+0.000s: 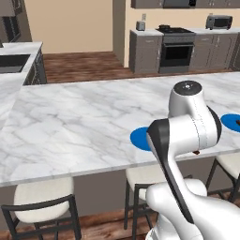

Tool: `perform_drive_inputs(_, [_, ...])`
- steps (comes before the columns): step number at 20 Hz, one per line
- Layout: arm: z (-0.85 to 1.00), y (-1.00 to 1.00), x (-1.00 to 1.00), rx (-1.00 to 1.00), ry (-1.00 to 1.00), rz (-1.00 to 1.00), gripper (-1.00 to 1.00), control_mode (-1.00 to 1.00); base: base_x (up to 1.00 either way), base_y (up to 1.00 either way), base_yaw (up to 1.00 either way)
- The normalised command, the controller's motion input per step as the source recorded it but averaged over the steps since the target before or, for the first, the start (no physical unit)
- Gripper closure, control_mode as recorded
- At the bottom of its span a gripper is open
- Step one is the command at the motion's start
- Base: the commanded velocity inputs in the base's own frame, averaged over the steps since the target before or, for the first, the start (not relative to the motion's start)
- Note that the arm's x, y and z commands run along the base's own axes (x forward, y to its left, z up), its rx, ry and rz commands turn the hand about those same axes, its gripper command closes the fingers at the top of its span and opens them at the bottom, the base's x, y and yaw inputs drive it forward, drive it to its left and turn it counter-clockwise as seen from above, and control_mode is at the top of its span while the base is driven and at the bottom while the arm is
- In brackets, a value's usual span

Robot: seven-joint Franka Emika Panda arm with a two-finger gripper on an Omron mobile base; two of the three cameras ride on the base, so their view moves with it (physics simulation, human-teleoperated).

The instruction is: Take the chicken drumsticks from the pan and place one on each plate on the dining counter.

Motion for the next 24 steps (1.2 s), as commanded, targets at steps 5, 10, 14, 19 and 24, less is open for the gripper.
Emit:
perform_drive_inputs(5, [0.0,0.0,0.0,0.0,0.0,0.0,1.0,1.0,0.0,0.0,0.0])
perform_drive_inputs(10, [0.0,0.0,0.0,0.0,0.0,0.0,1.0,1.0,0.0,0.0,0.0])
perform_drive_inputs(14, [-0.02,-0.08,0.12,0.0,0.0,0.0,1.0,-1.0,0.0,-0.02,0.0])
perform_drive_inputs(19, [-0.08,-0.08,0.53,0.0,0.07,0.0,1.0,-1.0,0.0,0.0,0.0])
perform_drive_inputs(24, [-0.07,-0.28,0.58,0.07,0.15,0.06,1.0,-1.0,0.0,0.0,0.0])
